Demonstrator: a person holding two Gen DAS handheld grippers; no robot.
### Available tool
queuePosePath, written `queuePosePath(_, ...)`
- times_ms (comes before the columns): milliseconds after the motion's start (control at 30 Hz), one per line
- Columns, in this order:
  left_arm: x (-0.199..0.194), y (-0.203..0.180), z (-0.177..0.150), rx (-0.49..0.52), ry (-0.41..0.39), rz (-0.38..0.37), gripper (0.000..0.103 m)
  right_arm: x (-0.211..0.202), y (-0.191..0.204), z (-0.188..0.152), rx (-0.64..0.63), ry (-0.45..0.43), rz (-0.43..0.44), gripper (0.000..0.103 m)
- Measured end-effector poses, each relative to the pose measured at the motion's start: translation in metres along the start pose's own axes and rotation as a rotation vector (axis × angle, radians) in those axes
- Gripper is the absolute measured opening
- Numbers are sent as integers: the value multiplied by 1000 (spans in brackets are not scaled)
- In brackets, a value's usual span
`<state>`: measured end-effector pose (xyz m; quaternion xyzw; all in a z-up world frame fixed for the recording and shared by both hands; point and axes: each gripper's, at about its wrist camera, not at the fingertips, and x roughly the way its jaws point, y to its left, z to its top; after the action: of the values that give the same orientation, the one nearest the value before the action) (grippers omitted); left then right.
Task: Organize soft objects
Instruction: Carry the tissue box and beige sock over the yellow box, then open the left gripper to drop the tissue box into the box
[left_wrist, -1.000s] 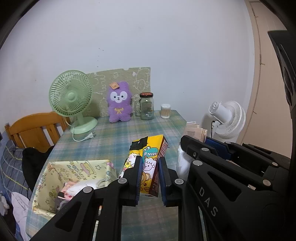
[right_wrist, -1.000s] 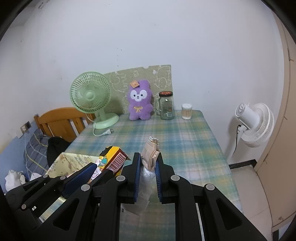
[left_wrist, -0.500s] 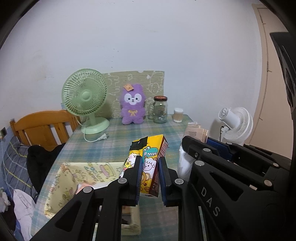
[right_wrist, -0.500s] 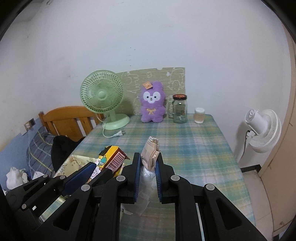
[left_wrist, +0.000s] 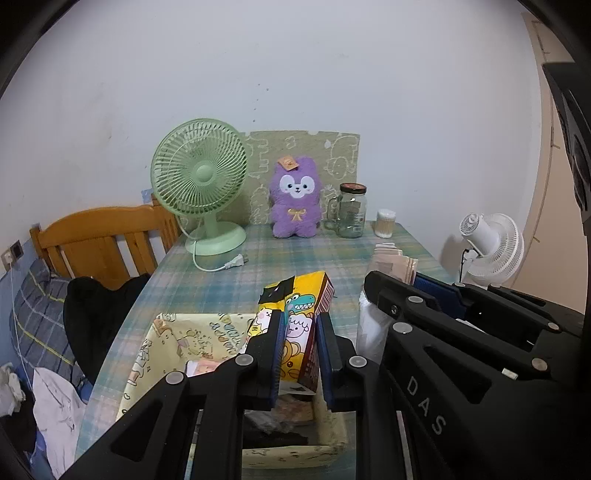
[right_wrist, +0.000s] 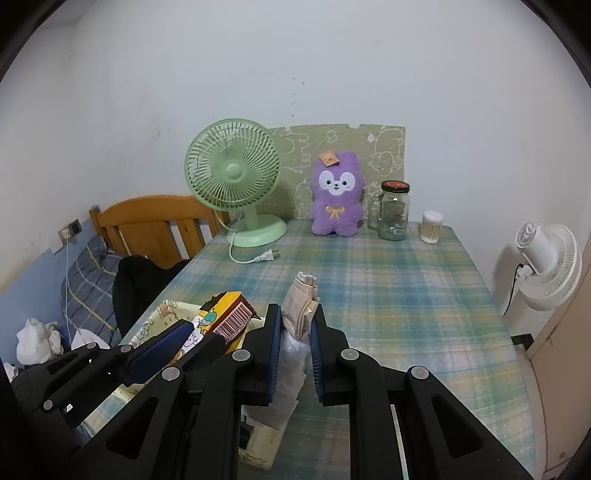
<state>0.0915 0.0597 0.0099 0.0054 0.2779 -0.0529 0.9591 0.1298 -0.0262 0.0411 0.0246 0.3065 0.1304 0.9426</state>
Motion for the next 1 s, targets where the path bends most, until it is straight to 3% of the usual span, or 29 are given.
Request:
queuePosePath(767, 34, 69, -29, -33, 78, 92, 17, 49, 54, -18, -82, 118, 34, 18)
queuePosePath(833, 40, 73, -33, -42, 104, 72, 22, 54, 57, -21, -83, 133, 34, 18)
queuePosePath(867, 41, 75, -34, -45, 111, 52, 37, 57, 58, -22, -82, 139, 33, 18)
queuePosePath(933, 41, 79, -37, -68, 108, 43, 56, 61, 61, -24, -83, 148, 34, 18)
queuePosePath(1000, 41, 81, -39, -78, 111, 43, 63, 64, 63, -26, -83, 152, 45, 18)
